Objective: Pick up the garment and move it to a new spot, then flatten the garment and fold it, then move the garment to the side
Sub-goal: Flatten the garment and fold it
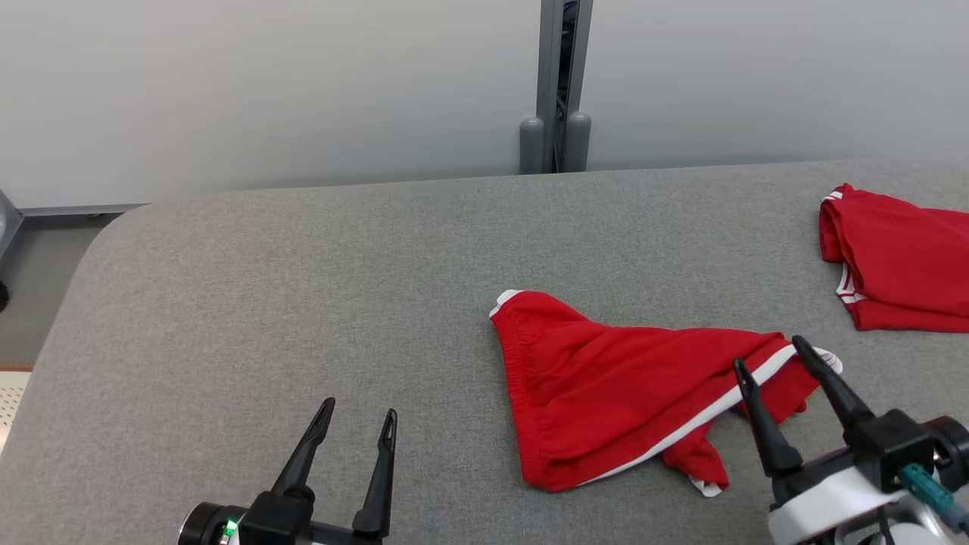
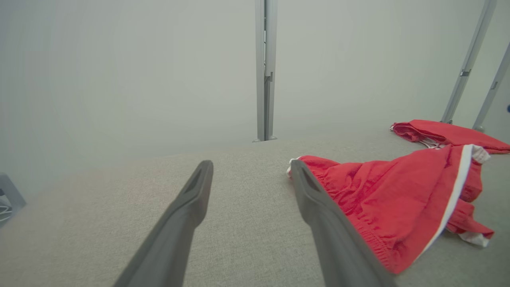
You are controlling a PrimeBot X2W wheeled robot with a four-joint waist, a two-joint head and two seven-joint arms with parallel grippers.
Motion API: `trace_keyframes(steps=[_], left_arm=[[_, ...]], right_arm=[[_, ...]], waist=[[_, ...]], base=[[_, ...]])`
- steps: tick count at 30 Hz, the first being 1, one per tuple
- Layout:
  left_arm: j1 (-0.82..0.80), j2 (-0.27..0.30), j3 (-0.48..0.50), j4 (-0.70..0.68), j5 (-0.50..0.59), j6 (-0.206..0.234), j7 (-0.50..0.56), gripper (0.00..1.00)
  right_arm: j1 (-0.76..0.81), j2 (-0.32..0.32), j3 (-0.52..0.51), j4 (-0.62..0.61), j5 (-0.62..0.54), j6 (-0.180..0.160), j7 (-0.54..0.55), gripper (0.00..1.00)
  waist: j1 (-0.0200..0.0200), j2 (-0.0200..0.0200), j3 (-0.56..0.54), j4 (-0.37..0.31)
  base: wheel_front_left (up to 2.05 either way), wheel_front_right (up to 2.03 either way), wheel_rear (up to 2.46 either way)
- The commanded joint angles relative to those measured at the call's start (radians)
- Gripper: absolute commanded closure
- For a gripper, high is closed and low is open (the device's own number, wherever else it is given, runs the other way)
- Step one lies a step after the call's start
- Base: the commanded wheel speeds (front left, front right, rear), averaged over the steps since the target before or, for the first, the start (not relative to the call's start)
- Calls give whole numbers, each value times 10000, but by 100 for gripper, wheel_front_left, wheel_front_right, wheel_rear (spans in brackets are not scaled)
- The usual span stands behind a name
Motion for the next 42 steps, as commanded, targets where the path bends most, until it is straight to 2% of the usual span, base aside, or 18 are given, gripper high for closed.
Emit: trace_keyframes(steps=[1, 5, 11, 16, 19, 22, 25, 28, 31, 34, 36, 42], left_arm=[[-11, 32, -54, 7, -59, 20, -34, 0], [33, 32, -194, 109, -105, -54, -36, 0], [-32, 30, -322, 270, -22, -172, -36, 0], [82, 32, -361, 347, -17, -193, -34, 0], [106, 41, -597, 648, 53, -526, -34, 0], [-60, 153, -1056, 1150, 72, -971, -34, 0], [-440, 439, -1962, 1752, 143, -1272, -36, 0], [-1043, 775, -3007, 2469, 173, -1356, -34, 0], [-1747, 1020, -4172, 3086, -217, -1371, -34, 0], [-2387, 1242, -4935, 3769, -604, -1357, -34, 0], [-2742, 1169, -5154, 4240, -808, -1355, -34, 0], [-3377, 769, -4896, 5538, -926, -1329, -34, 0]], right_arm=[[495, 320, -151, -624, -127, -3, -47, 0], [1376, 981, -348, -1853, -278, -3, -48, 0], [2378, 1573, -829, -3300, -481, -3, -49, 0], [2695, 1762, -932, -3673, -559, -3, -49, 0], [2672, 1821, -980, -3745, -566, -3, -49, 0], [2620, 1858, -975, -3812, -519, -3, -49, 0], [2547, 1870, -964, -3873, -527, -3, -49, 0], [2458, 1844, -922, -3905, -511, -3, -50, 0], [2365, 1754, -881, -3933, -512, -3, -50, 0], [2236, 1661, -867, -3962, -490, -3, -50, 0], [2224, 1622, -881, -3977, -485, -3, -50, 0], [2085, 1522, -844, -4069, -467, -3, -50, 0]], waist=[[0, 0, -84, 21], [0, 0, -168, 64], [0, 0, -208, 26], [0, 0, -264, -160], [0, 0, -281, -252], [0, 0, -288, -353], [0, 0, -263, -426], [0, 0, -203, -529], [0, 0, -120, -675], [0, 0, -35, -838], [0, 0, 26, -929], [0, 0, 279, -1169]], base=[[0, 0, 0], [0, 0, 0], [0, 0, 0], [0, 0, 0], [0, 0, 0], [0, 0, 0], [0, 0, 0], [0, 0, 0], [0, 0, 0], [0, 0, 0], [0, 0, 0], [0, 0, 0]])
